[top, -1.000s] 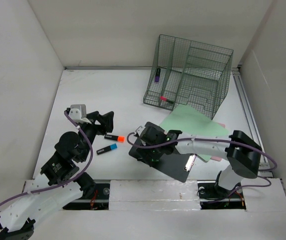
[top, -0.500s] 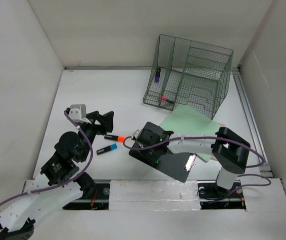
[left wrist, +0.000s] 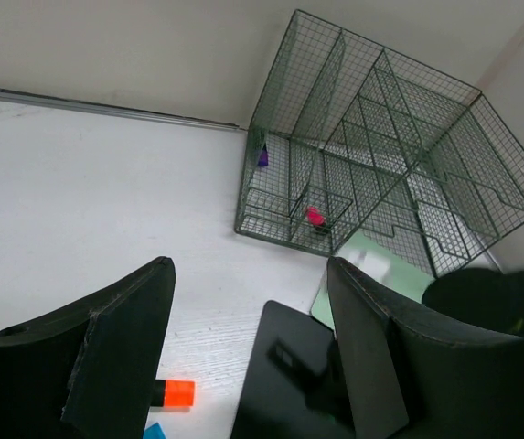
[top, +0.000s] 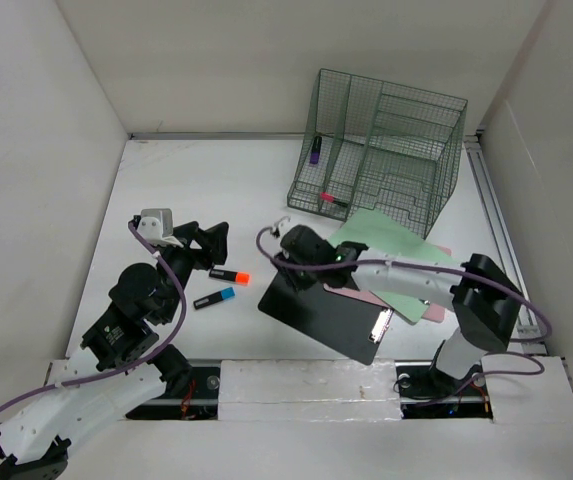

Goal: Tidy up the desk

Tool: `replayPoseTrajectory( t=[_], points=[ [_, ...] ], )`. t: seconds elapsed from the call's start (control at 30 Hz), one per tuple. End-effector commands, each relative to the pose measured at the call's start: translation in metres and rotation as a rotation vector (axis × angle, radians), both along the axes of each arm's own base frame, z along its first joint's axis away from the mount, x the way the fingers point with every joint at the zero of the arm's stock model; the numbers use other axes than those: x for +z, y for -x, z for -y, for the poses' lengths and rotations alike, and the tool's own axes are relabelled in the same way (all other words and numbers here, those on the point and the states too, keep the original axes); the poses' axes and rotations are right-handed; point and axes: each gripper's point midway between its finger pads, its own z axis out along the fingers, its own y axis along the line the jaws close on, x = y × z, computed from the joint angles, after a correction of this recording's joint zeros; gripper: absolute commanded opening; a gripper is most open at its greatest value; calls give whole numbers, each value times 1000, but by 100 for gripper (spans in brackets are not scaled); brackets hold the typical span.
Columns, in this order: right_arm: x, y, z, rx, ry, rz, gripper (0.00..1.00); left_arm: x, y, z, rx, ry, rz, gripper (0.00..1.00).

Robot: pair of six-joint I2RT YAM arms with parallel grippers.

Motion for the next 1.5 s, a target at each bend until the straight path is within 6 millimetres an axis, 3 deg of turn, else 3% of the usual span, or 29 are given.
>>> replayPoseTrajectory(
  t=[0.0, 0.03, 0.07, 0.1, 0.13, 0.2, 0.27, 0.3, 0.33, 0.37, 0.43, 0.53, 0.6, 0.8, 0.97, 1.1, 1.23, 1.3, 1.33, 1.4, 1.43, 1.47],
  points=[
    [90, -91, -18, -274, -271, 249, 12, 8, -2, 4, -11, 12, 27, 63],
    [115, -139, -9, -425, -335, 345, 12, 9, -1, 4, -16, 17, 31, 63],
    [116, -139, -9, -432, -341, 343, 12, 9, -1, 4, -16, 17, 31, 63],
    [135, -159, -6, -491, -376, 386, 12, 9, -1, 4, -16, 16, 30, 63],
    [132, -175, -4, -533, -378, 393, 12, 8, -2, 5, -16, 15, 29, 63],
    [158, -218, 16, -658, -447, 456, 12, 8, 0, 5, -22, 16, 25, 63],
    [155, -249, 25, -726, -460, 484, 12, 11, 2, 5, -30, 24, 34, 63],
    [156, -268, 40, -775, -462, 496, 12, 12, 2, 4, -30, 29, 38, 63],
    [174, -283, 41, -797, -503, 515, 12, 12, 3, 2, -24, 32, 41, 63],
    [173, -311, 51, -844, -518, 515, 12, 14, 5, 1, -28, 38, 45, 63],
    [163, -320, 51, -858, -517, 500, 12, 14, 5, 1, -30, 38, 46, 63],
    [172, -338, 56, -885, -542, 518, 13, 15, 5, 3, -37, 41, 50, 63],
    [161, -350, 64, -911, -525, 520, 14, 15, 6, 5, -48, 39, 47, 63],
    [151, -366, 65, -929, -545, 503, 17, 16, 6, 4, -46, 42, 52, 63],
    [154, -364, 63, -938, -561, 519, 52, 15, 5, 3, -39, 43, 50, 63],
    [152, -357, 67, -937, -553, 519, 61, 16, 6, 2, -36, 46, 55, 63],
    [173, -348, 66, -921, -597, 553, 63, 14, 5, 4, -43, 37, 48, 63],
    [175, -340, 62, -906, -594, 552, 58, 15, 4, 3, -36, 39, 50, 63],
    [168, -336, 63, -891, -581, 541, 46, 14, 4, 3, -36, 38, 49, 63],
    [175, -313, 33, -776, -629, 518, 28, 13, 4, 4, -37, 33, 43, 63],
    [154, -300, 26, -719, -586, 494, 13, 13, 4, 4, -36, 34, 44, 63],
    [155, -284, 10, -630, -601, 467, 8, 13, 3, 2, -28, 34, 45, 63]
  ],
)
